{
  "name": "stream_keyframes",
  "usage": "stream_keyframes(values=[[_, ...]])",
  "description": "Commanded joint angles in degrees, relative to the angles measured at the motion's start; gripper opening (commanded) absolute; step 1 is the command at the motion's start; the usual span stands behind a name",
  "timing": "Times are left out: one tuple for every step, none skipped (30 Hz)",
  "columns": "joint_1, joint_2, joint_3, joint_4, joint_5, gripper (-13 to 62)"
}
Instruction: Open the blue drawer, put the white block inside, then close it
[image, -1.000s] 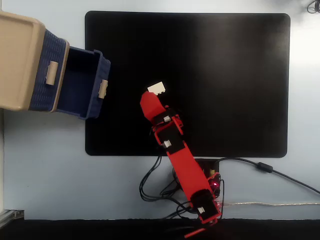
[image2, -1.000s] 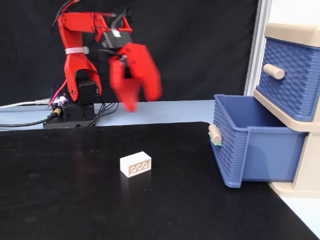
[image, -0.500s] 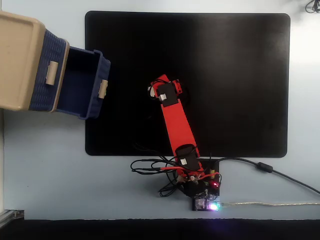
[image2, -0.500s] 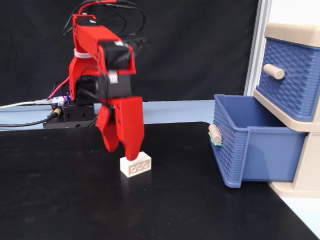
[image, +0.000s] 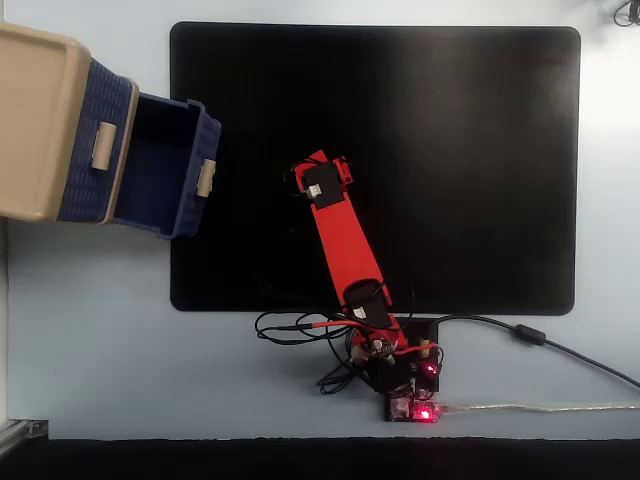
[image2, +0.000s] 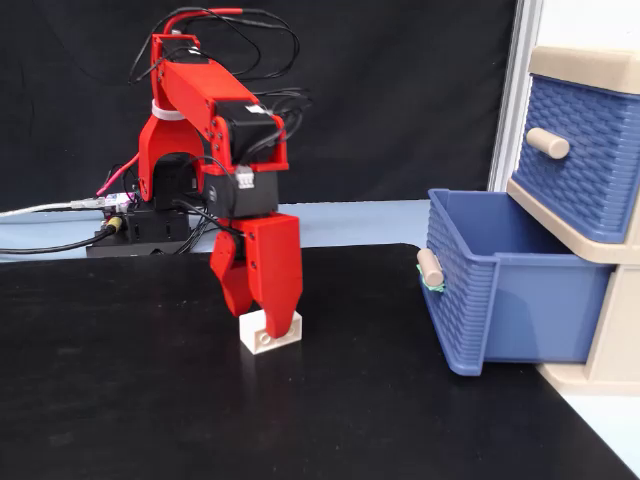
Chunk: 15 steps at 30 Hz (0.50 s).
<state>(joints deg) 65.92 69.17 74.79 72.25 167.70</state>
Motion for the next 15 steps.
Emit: stream_keyframes(values=[[-0.18,1.05,-1.93,0.35,1.67,32.4],[-0.53,1.05,-1.93,0.35,1.67,30.7],[-0.7,0.97,-2.02,0.35,1.67,28.8],[-0.88,0.62,-2.02,0.35,1.67,27.0],[-0.97,0.09,-2.02,0.35,1.67,24.6],[-1.23,-0.53,-2.02,0.44,1.67,22.1],[-1.41,-0.97,-1.93,0.53,1.67,19.4],[-1.49,-1.23,-1.93,0.53,1.67,15.9],[-1.49,-1.41,-1.93,0.62,1.67,12.4],[-1.49,-1.41,-1.93,0.97,1.58,7.8],[-1.41,-1.49,-1.93,1.14,1.49,2.5],[-1.32,-1.41,-1.93,1.41,1.41,-3.3],[-1.23,-1.41,-1.93,1.93,1.23,-8.2],[-1.05,-1.32,-2.2,2.9,0.88,-8.3],[-0.88,-1.05,-2.55,3.69,0.7,-8.3]])
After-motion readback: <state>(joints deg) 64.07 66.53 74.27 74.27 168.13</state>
